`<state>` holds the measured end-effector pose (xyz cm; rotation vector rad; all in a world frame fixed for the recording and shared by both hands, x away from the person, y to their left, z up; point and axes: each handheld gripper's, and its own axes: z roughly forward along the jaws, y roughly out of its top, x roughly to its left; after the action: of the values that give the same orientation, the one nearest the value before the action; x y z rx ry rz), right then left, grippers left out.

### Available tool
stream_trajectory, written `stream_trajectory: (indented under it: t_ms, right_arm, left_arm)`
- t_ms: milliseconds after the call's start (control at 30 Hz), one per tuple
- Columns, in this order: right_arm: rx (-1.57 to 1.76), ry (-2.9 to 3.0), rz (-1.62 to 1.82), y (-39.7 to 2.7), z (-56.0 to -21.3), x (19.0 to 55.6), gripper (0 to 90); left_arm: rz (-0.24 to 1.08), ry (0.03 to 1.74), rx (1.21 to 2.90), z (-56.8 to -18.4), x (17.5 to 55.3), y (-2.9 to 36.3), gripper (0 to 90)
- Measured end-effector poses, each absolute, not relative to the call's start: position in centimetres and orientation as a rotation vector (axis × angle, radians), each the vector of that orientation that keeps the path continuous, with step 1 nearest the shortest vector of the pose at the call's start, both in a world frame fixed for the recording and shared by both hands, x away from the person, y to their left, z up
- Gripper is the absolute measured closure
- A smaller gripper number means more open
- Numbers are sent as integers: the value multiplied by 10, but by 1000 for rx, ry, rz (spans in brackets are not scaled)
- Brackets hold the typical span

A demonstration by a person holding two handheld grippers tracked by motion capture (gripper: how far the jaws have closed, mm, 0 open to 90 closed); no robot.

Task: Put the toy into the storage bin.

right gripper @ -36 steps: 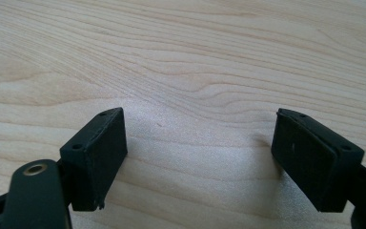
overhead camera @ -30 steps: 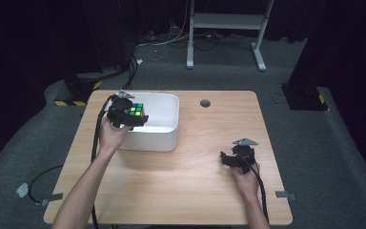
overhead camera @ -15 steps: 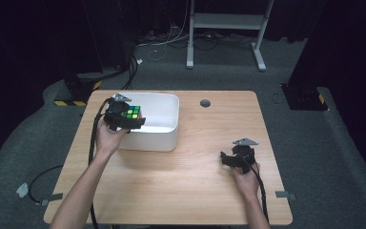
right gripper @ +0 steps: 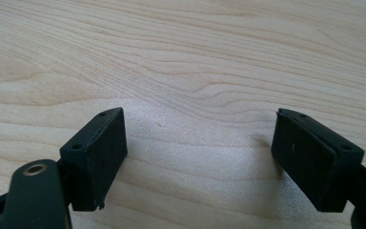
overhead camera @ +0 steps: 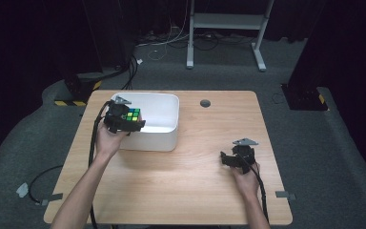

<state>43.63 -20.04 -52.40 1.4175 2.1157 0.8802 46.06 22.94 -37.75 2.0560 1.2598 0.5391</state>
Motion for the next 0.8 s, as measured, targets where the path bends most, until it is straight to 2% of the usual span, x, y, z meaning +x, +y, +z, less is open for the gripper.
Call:
stream_trajectory:
  t_ms: [800]
  right_arm:
    - [1416,2116,879,-200,-524,436,194]
  left_arm:
    - [496,1271,2053,-389,460,233,172]
